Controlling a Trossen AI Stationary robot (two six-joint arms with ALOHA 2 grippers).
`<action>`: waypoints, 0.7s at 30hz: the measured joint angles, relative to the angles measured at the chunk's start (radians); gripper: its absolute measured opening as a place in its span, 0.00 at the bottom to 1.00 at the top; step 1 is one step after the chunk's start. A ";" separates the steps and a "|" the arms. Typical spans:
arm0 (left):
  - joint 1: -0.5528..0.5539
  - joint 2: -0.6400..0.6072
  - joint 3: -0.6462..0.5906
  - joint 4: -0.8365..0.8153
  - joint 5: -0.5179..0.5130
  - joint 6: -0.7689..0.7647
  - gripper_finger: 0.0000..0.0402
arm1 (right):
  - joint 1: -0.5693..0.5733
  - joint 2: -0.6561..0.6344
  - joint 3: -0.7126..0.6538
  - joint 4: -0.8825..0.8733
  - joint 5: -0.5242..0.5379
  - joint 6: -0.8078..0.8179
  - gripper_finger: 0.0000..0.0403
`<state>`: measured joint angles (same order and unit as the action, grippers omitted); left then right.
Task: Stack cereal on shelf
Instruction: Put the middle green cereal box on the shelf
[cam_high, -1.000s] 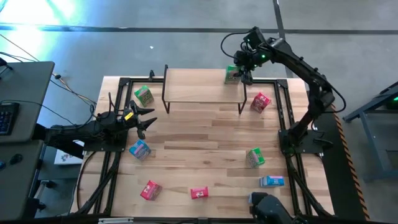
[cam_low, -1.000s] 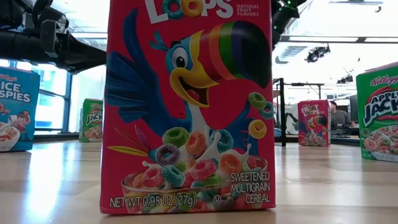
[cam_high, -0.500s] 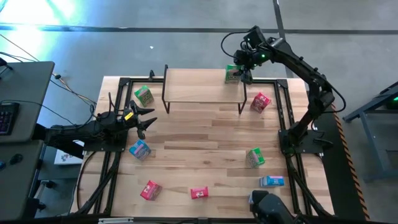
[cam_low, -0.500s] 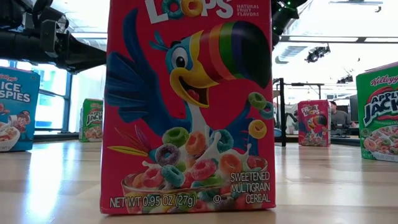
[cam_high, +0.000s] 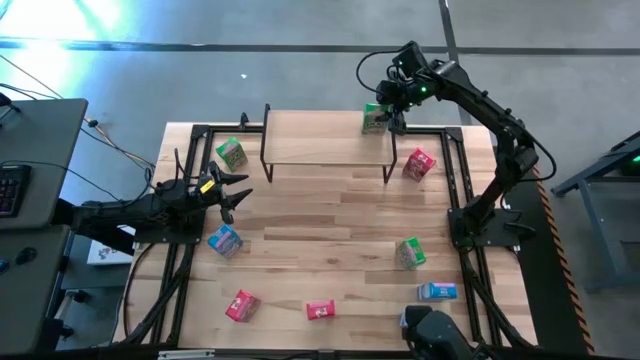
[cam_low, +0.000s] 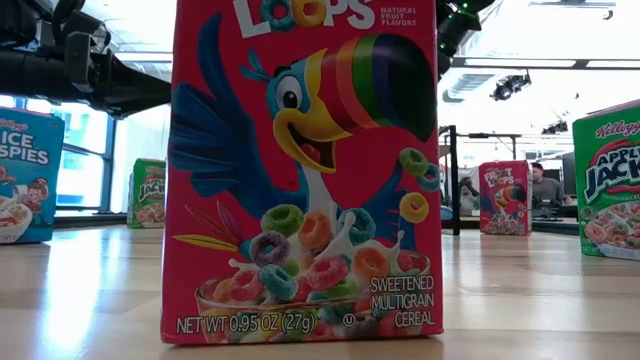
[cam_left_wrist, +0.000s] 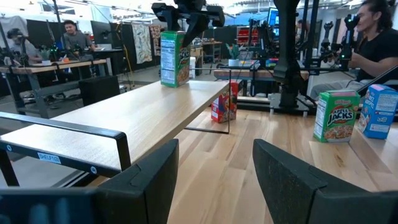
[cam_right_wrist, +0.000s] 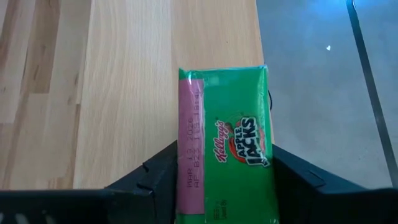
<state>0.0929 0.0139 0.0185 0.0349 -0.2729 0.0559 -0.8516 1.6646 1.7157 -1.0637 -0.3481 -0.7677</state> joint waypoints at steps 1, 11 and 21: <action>0.000 0.000 0.000 0.000 0.000 0.000 0.49 | 0.000 0.000 0.000 0.000 0.000 0.000 0.48; 0.000 0.000 0.000 0.000 0.000 0.000 0.49 | -0.002 -0.003 0.000 0.024 0.011 0.000 0.60; 0.000 0.000 0.000 0.000 0.000 0.000 0.49 | -0.002 -0.068 0.000 0.082 0.056 0.013 0.60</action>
<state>0.0926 0.0139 0.0185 0.0348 -0.2729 0.0563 -0.8532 1.5962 1.7157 -0.9820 -0.2916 -0.7546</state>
